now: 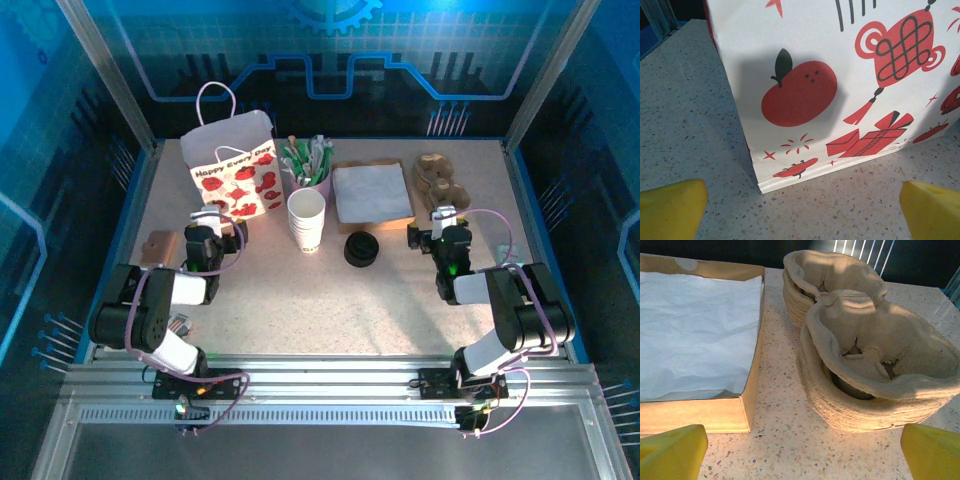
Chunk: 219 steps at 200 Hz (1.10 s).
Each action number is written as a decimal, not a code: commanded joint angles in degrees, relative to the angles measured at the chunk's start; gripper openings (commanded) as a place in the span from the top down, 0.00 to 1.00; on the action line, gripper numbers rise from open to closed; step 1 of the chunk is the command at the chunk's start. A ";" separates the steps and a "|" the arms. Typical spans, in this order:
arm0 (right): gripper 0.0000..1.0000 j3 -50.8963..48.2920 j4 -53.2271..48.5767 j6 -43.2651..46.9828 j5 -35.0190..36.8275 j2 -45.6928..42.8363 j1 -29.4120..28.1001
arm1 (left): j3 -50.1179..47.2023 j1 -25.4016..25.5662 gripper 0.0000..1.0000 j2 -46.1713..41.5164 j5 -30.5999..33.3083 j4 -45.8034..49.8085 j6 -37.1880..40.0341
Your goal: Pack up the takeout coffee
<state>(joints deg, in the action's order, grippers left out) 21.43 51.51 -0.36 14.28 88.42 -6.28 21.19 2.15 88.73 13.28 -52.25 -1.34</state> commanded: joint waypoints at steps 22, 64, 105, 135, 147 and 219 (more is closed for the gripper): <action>0.00 0.36 1.82 -0.18 -0.56 0.00 0.77 | 0.09 0.08 0.01 0.31 0.52 -1.63 0.47; 0.00 0.39 1.77 -0.21 -0.57 0.00 0.83 | 0.23 0.04 0.01 0.26 0.51 -1.63 0.51; 0.00 0.37 1.79 -0.25 -0.57 0.00 0.76 | 0.13 0.04 0.01 0.23 0.51 -1.63 0.46; 0.00 0.37 1.84 -0.21 -0.55 0.00 0.76 | 0.22 0.04 0.00 0.28 0.52 -1.63 0.47; 0.00 0.42 1.81 -0.20 -0.57 0.00 0.77 | 0.15 0.04 0.01 0.33 0.52 -1.70 0.48; 0.00 -4.81 8.52 0.89 5.33 -4.17 -1.56 | 1.21 0.56 0.01 -5.16 -1.23 4.79 1.58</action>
<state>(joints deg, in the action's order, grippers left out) 20.38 52.51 -0.34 14.83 87.26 -6.33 21.19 2.15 88.64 13.26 -52.14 -1.30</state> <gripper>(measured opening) 0.996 0.994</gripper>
